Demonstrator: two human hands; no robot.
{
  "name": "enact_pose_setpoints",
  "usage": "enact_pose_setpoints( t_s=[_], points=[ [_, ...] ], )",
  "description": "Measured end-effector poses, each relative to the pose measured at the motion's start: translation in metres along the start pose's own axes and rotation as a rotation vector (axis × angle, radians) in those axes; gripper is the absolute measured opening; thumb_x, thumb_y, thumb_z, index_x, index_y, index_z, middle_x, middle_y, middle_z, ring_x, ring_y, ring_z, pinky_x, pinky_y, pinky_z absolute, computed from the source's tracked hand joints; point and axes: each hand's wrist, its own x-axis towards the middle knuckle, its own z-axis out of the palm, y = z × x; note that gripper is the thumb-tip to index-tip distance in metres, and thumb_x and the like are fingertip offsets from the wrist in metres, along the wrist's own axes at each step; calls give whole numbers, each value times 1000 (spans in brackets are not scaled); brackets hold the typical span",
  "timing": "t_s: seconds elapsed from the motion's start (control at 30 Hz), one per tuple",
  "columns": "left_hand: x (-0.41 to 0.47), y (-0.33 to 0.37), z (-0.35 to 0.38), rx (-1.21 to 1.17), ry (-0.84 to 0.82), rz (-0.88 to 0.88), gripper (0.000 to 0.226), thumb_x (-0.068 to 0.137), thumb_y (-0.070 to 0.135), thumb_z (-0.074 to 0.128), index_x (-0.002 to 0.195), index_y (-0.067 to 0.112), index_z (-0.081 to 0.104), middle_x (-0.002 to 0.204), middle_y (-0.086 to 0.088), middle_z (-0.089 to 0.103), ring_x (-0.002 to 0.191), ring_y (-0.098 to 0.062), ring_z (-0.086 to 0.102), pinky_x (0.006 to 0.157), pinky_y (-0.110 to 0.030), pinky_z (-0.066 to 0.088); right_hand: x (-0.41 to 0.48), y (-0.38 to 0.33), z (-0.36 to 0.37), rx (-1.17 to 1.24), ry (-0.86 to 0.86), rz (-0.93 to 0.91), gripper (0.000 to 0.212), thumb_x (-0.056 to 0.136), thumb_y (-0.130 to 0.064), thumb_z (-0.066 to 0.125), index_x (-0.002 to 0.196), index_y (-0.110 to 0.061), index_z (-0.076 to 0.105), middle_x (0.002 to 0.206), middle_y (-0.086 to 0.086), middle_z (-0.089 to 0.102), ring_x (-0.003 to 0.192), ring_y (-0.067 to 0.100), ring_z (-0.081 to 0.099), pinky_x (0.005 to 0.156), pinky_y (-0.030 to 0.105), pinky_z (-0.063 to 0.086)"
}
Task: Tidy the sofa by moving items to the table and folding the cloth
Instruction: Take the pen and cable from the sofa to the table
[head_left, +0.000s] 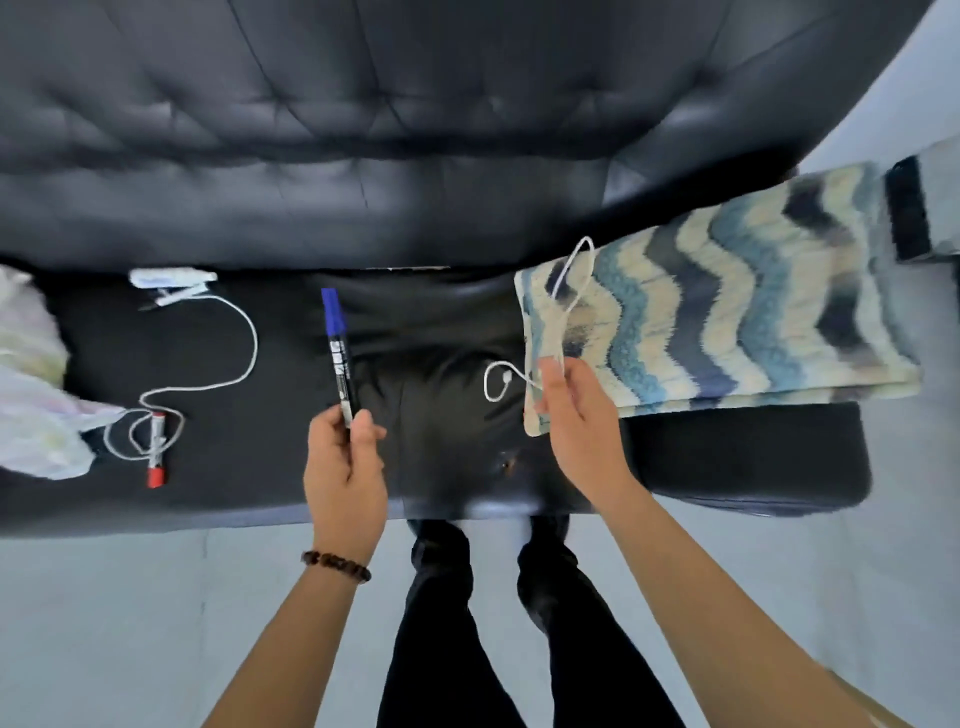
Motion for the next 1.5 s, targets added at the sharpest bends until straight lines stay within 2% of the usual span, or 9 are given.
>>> enact_pose_setpoints(
  t_s=[0.1,0.2,0.33,0.47,0.57,0.7,1.1,1.37,1.5],
  points=[
    [-45,66,-30,-19,-8,58,13,101,21,48,104,11,54,80,2,64,56,-3,50,54,-12,42,-46,-57,-46,142,41,-55,27,106,-34,38,103,-24,63,72,-1,57,70,-2,56,71,10,42],
    [-76,119,-56,-65,-6,149,13,100,22,50,103,12,56,80,1,66,58,-3,53,58,-14,44,-88,-98,-79,209,109,-112,27,105,-34,41,96,-30,66,68,-2,59,73,10,59,74,22,48],
    [-99,162,-87,-155,-37,287,12,98,22,52,102,12,57,79,-1,66,59,-4,53,59,-13,46,-138,-131,-106,309,163,-177,28,103,-32,46,94,-17,68,62,-4,55,63,10,53,66,25,47],
    [-96,176,-107,-145,-203,407,14,97,19,52,102,8,58,77,-2,64,58,-5,51,57,-11,43,-179,-145,-115,401,304,-217,23,102,-29,49,97,-19,70,61,-4,55,57,5,51,60,15,44],
    [-85,173,-114,-133,-369,445,12,95,28,54,101,20,59,77,0,66,59,-8,51,58,-13,44,-215,-140,-110,435,476,-175,23,101,-35,51,100,-22,70,62,-1,59,56,4,53,58,11,44],
    [-84,168,-102,-82,-628,496,2,92,40,58,94,40,58,79,2,68,57,-7,51,56,-17,46,-278,-116,-91,519,772,-41,26,94,-44,52,102,-27,71,68,8,64,58,6,55,56,15,45],
    [-308,181,-24,69,-1491,847,20,96,34,44,97,18,56,84,4,72,59,-11,58,56,-15,47,-524,-7,-95,736,1444,99,20,101,-26,51,111,-24,68,73,3,68,69,11,63,62,21,49],
    [-525,98,-17,133,-1752,877,22,96,37,45,107,20,54,93,0,73,65,-27,59,65,-40,48,-699,123,-107,758,1672,203,23,100,-23,55,120,-31,64,80,-2,72,76,10,66,71,24,50],
    [-627,64,-14,140,-1790,915,26,90,60,45,101,37,52,94,4,74,65,-23,60,59,-26,47,-788,182,-135,799,1810,223,24,99,-19,57,118,-30,68,83,1,74,79,10,69,70,18,51]
  ],
)
